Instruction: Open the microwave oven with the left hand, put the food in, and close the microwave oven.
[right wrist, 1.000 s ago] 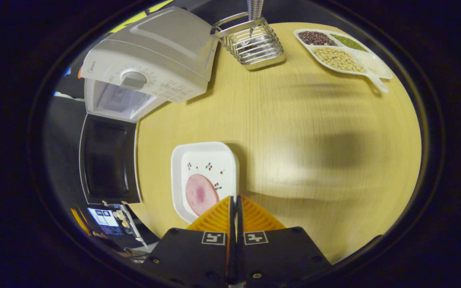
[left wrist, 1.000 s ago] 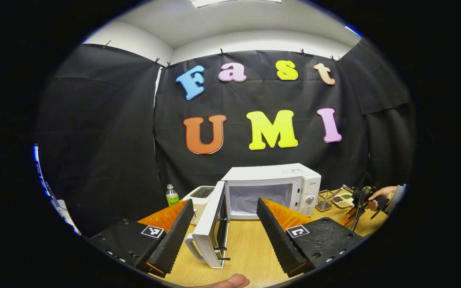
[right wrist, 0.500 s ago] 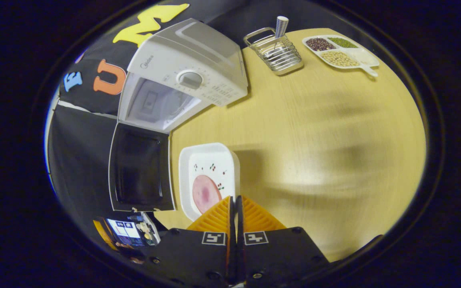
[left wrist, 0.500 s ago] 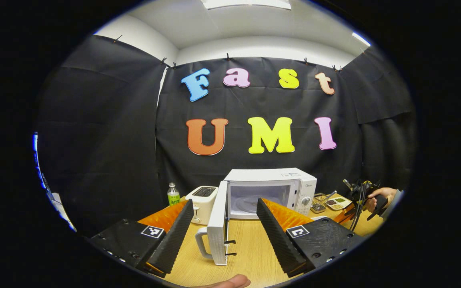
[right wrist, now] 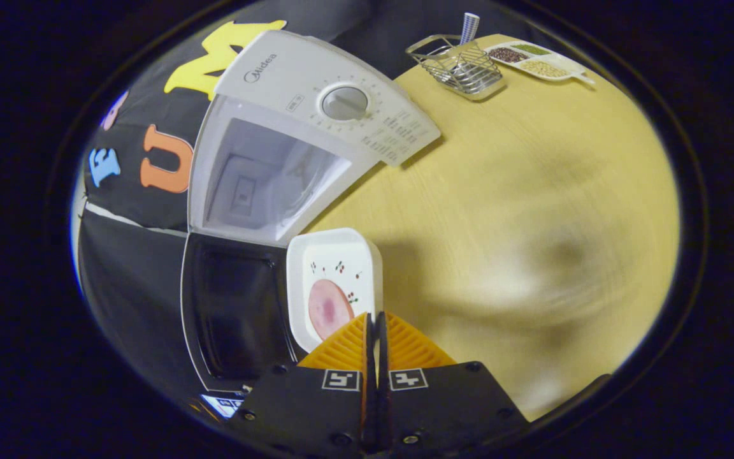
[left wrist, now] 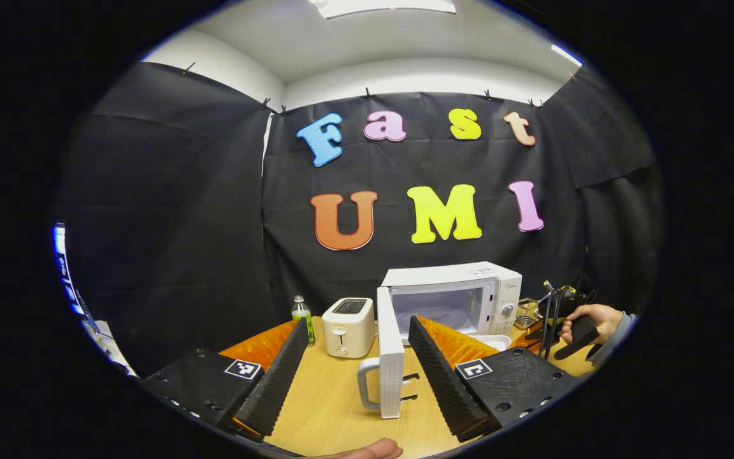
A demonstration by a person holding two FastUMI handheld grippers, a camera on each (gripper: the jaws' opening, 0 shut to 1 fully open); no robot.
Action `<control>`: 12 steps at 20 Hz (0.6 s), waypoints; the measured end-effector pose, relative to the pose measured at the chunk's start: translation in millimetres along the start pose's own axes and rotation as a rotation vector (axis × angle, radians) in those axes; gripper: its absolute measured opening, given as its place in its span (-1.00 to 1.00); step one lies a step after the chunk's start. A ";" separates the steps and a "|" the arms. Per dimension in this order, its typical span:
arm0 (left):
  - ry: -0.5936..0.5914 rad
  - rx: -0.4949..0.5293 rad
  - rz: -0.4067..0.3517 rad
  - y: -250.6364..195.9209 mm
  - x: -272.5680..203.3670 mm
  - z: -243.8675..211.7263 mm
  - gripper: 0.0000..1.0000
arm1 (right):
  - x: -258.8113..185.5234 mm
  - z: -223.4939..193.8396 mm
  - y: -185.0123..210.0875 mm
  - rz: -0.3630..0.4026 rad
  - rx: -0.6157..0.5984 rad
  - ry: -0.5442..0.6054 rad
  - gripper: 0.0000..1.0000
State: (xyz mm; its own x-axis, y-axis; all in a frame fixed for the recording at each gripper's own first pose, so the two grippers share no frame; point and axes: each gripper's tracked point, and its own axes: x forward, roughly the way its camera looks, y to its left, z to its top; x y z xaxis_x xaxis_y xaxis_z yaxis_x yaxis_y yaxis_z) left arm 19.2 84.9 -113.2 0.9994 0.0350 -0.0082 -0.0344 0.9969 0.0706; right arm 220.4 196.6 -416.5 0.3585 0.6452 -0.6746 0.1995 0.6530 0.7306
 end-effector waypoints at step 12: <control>0.042 -0.025 -0.004 26.2 23.5 -24.0 0.89 | 95.8 77.4 109.9 0.218 0.300 -0.526 -0.93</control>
State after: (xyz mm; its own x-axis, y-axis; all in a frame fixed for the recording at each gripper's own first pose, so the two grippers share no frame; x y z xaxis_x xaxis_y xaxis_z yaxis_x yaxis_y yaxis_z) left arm 41.5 113.5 -135.5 0.9982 0.0331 -0.0503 -0.0308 0.9985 0.0458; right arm 347.2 299.5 -392.7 0.8039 0.4200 -0.4211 0.2904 0.3407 0.8942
